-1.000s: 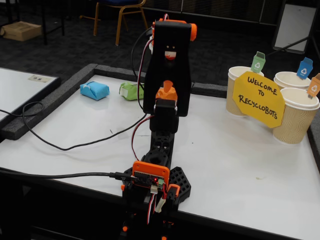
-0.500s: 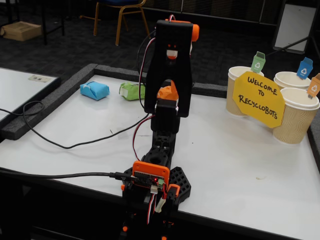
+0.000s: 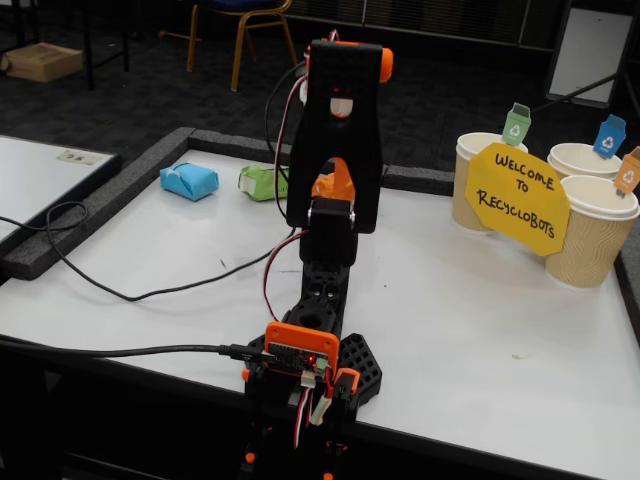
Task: Sort rubbish by color.
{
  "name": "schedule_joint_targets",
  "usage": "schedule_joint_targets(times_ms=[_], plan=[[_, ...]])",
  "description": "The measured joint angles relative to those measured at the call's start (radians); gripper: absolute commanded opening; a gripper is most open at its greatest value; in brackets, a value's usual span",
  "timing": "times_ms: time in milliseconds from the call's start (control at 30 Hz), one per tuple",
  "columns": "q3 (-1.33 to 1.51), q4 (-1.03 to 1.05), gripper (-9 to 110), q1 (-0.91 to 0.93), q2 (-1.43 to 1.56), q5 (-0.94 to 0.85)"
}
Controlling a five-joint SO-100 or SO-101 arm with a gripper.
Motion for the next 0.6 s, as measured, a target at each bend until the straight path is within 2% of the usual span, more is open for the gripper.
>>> schedule_joint_targets(times_ms=[600], plan=[[-0.110, -0.025, 19, 0.009, -0.114, -0.094]])
